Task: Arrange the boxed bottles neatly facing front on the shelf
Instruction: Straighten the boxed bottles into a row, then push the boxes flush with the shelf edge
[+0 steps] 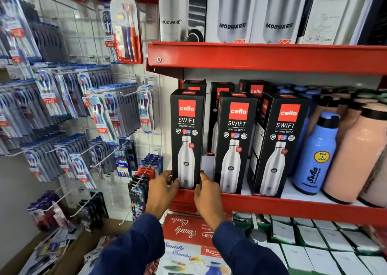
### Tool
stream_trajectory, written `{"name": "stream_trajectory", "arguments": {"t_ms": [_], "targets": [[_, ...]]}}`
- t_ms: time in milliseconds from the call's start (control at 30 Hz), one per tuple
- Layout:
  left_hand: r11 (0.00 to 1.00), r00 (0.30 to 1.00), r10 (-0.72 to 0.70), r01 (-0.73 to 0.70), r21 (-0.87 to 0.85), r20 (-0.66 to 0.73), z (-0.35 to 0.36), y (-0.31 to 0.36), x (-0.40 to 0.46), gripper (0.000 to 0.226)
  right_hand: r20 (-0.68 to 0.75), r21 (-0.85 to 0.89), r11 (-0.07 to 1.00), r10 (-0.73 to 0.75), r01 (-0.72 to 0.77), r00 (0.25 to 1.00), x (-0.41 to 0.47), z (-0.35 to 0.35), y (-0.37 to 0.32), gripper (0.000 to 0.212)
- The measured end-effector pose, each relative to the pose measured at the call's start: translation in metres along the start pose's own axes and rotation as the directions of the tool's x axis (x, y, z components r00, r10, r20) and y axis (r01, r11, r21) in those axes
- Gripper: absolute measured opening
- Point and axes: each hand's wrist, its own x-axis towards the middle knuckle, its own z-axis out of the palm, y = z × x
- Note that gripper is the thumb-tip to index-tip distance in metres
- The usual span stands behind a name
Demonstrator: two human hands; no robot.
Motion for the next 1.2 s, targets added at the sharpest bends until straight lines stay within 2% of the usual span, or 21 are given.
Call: {"name": "stream_trajectory", "arguments": {"t_ms": [100, 267, 433, 667, 733, 833, 900, 1000, 1067, 1200], "targets": [[1.0, 1.0, -0.004, 0.005, 0.024, -0.022, 0.0, -0.001, -0.004, 0.028, 0.011, -0.051, 0.999, -0.011, 0.011, 1.0, -0.002, 0.0, -0.001, 0.041], [0.999, 0.996, 0.017, -0.012, 0.048, -0.087, -0.002, 0.0, -0.013, 0.025, 0.026, -0.037, 0.999, -0.038, 0.039, 0.999, -0.009, 0.0, -0.001, 0.039], [0.999, 0.996, 0.015, -0.01, 0.052, -0.092, -0.004, 0.003, -0.019, 0.024, 0.038, -0.03, 0.998, -0.049, 0.05, 0.998, -0.014, 0.0, 0.0, 0.039], [0.997, 0.996, -0.038, 0.043, 0.064, -0.077, -0.006, 0.007, -0.025, 0.043, 0.063, 0.026, 0.998, -0.062, 0.06, 0.996, -0.019, -0.009, 0.009, 0.043], [0.999, 0.989, -0.004, 0.011, 0.049, -0.15, -0.009, 0.012, -0.031, 0.045, 0.036, 0.068, 0.995, -0.073, 0.071, 0.997, -0.024, -0.018, 0.014, 0.041], [0.995, 0.935, 0.102, -0.101, 0.019, -0.341, -0.01, 0.023, -0.043, 0.028, -0.057, 0.155, 0.986, -0.051, 0.06, 0.997, -0.034, -0.036, 0.031, 0.025], [0.983, 0.914, 0.154, -0.181, -0.037, -0.375, -0.003, 0.036, -0.054, 0.021, -0.128, 0.205, 0.978, -0.004, 0.031, 0.992, -0.04, -0.049, 0.045, 0.019], [0.971, 0.95, 0.183, -0.215, -0.104, -0.255, 0.018, 0.059, -0.069, 0.027, -0.232, 0.23, 0.973, 0.081, -0.026, 0.969, -0.043, -0.064, 0.065, 0.018], [0.974, 0.976, 0.156, -0.177, -0.141, -0.149, 0.032, 0.066, -0.074, 0.025, -0.27, 0.23, 0.97, 0.138, -0.075, 0.953, -0.04, -0.066, 0.072, 0.017], [0.994, 0.998, 0.034, -0.028, -0.108, 0.059, 0.049, 0.062, -0.07, 0.045, -0.167, 0.183, 0.971, 0.183, -0.152, 0.969, -0.034, -0.057, 0.071, 0.024]]}}
